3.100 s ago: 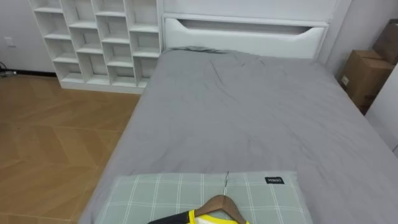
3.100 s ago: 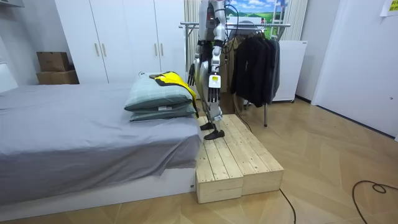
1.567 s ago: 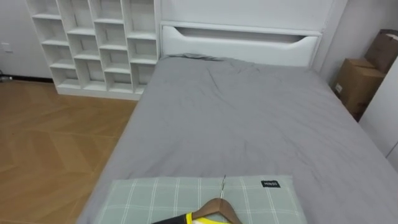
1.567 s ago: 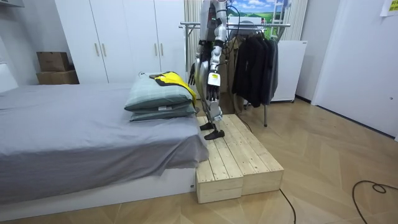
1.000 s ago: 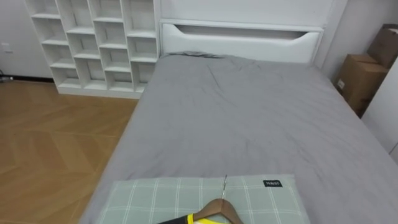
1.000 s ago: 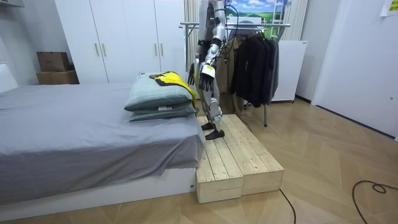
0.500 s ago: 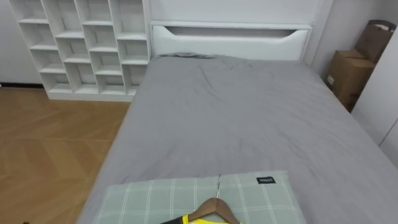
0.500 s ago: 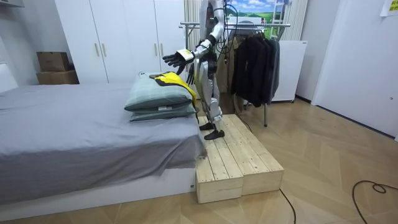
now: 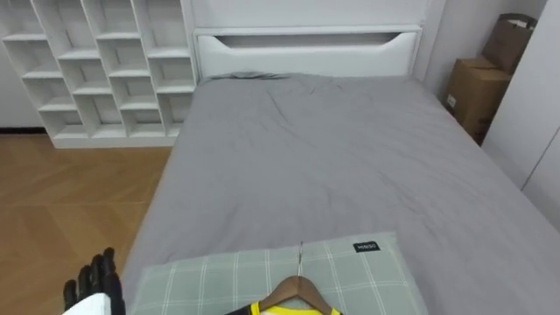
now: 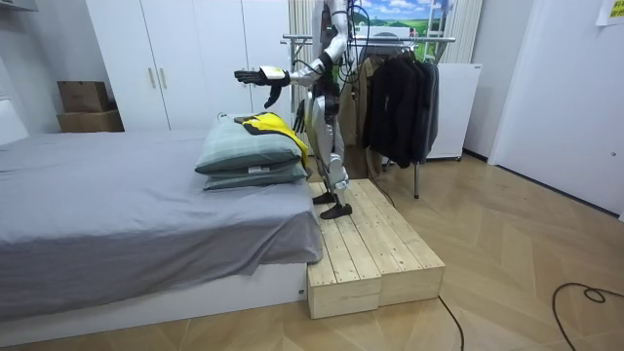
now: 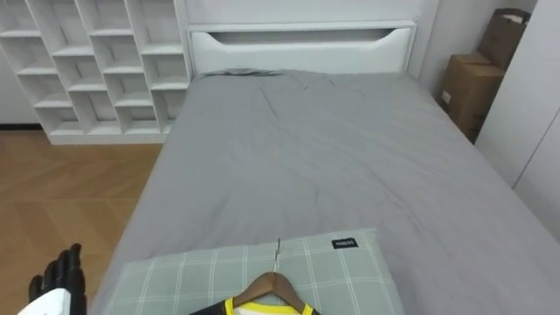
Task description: Hang clothes
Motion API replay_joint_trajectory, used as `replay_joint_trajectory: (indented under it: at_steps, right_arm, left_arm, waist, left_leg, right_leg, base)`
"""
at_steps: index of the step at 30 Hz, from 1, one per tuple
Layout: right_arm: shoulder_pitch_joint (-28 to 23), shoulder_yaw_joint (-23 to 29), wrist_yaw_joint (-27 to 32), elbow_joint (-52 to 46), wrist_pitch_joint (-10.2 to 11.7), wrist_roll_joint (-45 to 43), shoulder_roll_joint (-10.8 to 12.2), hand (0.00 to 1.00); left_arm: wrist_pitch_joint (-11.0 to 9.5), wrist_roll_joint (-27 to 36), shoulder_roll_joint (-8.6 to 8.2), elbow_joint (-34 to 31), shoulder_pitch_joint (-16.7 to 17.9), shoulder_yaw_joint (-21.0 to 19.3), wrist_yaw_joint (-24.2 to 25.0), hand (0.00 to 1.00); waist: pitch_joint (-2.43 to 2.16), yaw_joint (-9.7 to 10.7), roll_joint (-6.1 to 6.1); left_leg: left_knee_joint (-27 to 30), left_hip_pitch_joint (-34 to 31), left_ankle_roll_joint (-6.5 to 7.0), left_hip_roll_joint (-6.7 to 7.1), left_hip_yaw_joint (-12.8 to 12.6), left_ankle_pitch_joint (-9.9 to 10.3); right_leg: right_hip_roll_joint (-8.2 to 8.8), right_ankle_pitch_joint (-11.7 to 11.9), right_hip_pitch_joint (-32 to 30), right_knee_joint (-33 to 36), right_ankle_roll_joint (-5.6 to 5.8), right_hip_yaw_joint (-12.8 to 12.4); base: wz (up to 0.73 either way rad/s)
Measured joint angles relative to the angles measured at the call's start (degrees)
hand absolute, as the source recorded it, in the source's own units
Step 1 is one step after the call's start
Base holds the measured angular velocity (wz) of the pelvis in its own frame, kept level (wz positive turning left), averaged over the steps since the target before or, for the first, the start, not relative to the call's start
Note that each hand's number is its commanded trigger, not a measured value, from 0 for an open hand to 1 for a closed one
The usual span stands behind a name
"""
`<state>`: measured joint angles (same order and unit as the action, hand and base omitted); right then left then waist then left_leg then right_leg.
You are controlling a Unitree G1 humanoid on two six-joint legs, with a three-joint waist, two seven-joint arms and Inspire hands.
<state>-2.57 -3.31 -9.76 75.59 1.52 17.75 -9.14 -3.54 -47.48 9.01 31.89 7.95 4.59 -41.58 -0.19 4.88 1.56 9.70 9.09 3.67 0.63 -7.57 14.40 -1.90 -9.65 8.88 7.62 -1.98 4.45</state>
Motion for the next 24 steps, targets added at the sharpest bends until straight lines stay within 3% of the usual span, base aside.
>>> replay_joint_trajectory:
  at_steps: [7,11,15,24]
  right_arm:
    - [0.25,0.03,-0.43,-0.01,0.1,-0.61,-0.09,0.0]
    - [1.19,0.07,-0.83,0.02,0.25,-2.28,-0.09,0.0]
    - [1.41,0.06,-0.89,0.06,0.34,-2.25,-0.1,0.0]
    - [1.62,0.21,-1.08,0.47,0.49,-2.03,-0.11,0.0]
  left_arm:
    - [-0.8,-1.01,1.24,-7.29,-0.41,2.01,2.32,0.0]
    - [-0.84,-0.98,1.56,-10.28,-0.63,2.78,3.06,0.0]
    - [-0.94,-0.97,2.47,-12.96,-0.69,5.07,5.29,0.0]
    - [-1.51,-0.52,2.62,-16.78,-2.64,5.2,8.63,0.0]
  waist:
    - [0.17,0.28,-0.05]
    - [0.79,0.98,-0.16]
    - [0.69,1.28,-0.02]
    - [0.48,3.2,0.22]
  left_leg:
    - [0.37,0.13,0.01,0.01,-0.08,-0.01]
    - [0.19,0.01,0.01,0.03,-0.03,-0.01]
    - [0.21,-0.75,0.01,0.04,0.02,-0.01]
    - [1.01,-0.33,0.02,0.07,-0.13,-0.04]
  right_leg:
    - [0.0,0.0,0.05,-0.04,0.0,-0.79]
    - [-0.03,0.0,-0.13,-0.05,0.0,-1.18]
    - [-0.04,0.0,-0.34,-0.03,0.0,-1.13]
    - [0.46,0.0,0.12,-0.05,0.0,-1.39]
  base:
    - [-0.02]
    - [0.0]
    - [0.0]
    - [-0.01]
